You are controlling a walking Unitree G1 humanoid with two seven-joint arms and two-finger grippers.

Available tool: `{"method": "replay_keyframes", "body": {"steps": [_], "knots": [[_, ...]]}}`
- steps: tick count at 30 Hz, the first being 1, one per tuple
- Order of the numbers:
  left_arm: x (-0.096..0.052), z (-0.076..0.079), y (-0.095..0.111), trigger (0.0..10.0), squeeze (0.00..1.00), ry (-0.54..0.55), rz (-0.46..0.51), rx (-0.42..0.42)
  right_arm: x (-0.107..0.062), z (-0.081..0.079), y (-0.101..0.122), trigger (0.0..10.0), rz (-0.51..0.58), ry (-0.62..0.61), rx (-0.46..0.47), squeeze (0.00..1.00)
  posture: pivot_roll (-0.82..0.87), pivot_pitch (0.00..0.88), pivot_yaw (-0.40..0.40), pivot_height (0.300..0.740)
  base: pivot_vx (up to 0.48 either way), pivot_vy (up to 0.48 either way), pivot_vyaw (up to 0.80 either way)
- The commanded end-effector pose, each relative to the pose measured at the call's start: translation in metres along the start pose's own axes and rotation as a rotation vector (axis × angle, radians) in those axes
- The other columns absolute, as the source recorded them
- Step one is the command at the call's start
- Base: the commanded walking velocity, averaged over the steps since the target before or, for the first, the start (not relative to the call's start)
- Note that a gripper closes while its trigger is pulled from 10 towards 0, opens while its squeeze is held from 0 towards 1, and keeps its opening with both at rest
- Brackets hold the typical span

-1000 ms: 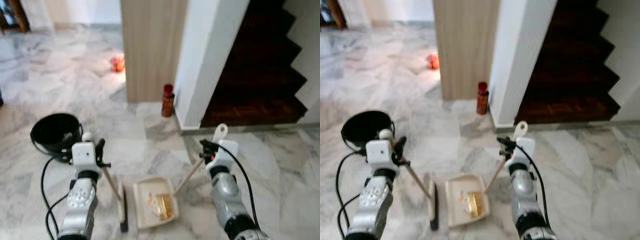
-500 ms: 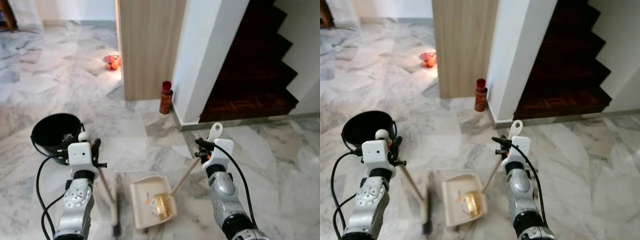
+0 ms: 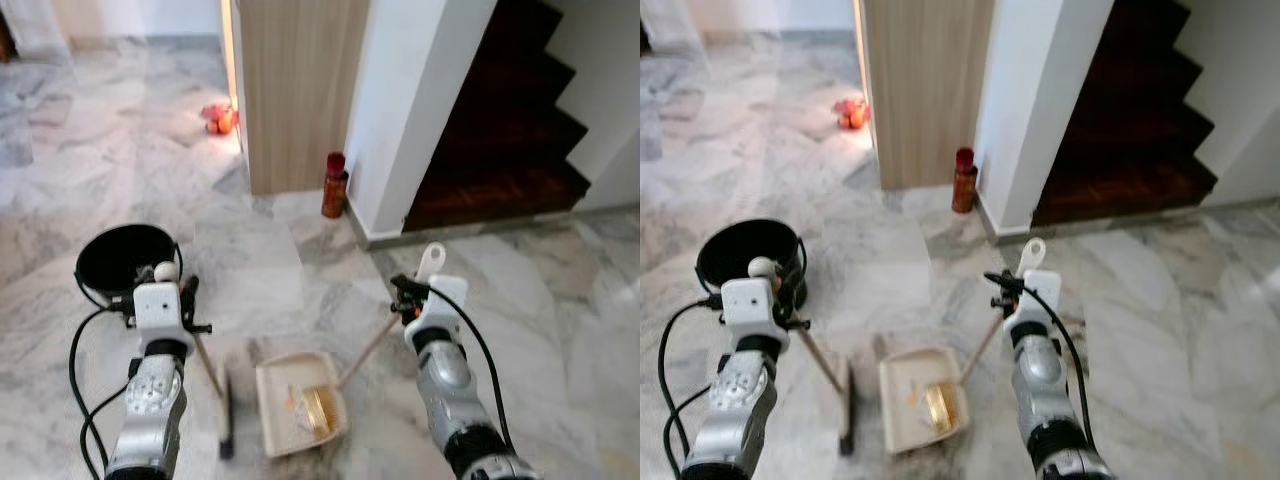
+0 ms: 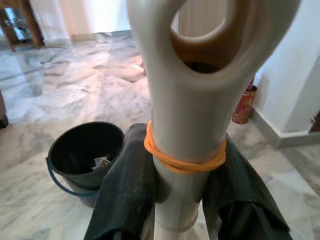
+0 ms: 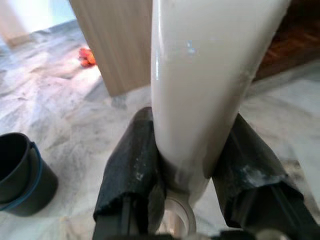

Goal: Sweep floor

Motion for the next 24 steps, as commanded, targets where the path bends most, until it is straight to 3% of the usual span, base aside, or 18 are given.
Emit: {"method": "replay_keyframes", "body": {"steps": [1, 13, 17, 24], "knots": [[0.0014, 0.001, 0.0088, 10.0, 0.0, -0.003, 0.033, -0.006, 0.0054, -0.0005, 0.0165, 10.0, 0.053, 0.004, -0.007, 0.0, 0.07, 0.057, -0.059, 0.74, 0.0, 0.285, 0.0], [0.0006, 0.0009, 0.0079, 10.0, 0.0, -0.001, 0.031, -0.003, 0.0053, -0.0037, 0.016, 10.0, 0.053, 0.02, -0.021, 0.0, 0.07, 0.047, -0.058, 0.74, 0.0, 0.284, 0.0], [0.0002, 0.001, 0.0073, 10.0, 0.0, -0.003, 0.03, -0.004, 0.0047, -0.0051, 0.0152, 10.0, 0.053, 0.023, -0.015, 0.0, 0.07, 0.042, -0.058, 0.74, 0.0, 0.282, 0.64], [0.0001, 0.0016, 0.0071, 10.0, 0.0, -0.004, 0.028, -0.002, 0.0046, -0.0048, 0.0148, 10.0, 0.051, 0.023, -0.015, 0.0, 0.07, 0.049, -0.059, 0.74, 0.0, 0.276, 0.0]]}}
Point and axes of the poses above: a point about 5 cm out from each wrist's last joint towards the gripper, its own x axis pointing out of the wrist towards the gripper, its own y axis along the axis of the wrist's last joint, z = x × y, the point moved 6 cm from there along x, pointing out of the wrist towards the gripper, and after that the axes turned 1 degree about x, right-handed, at the moved point
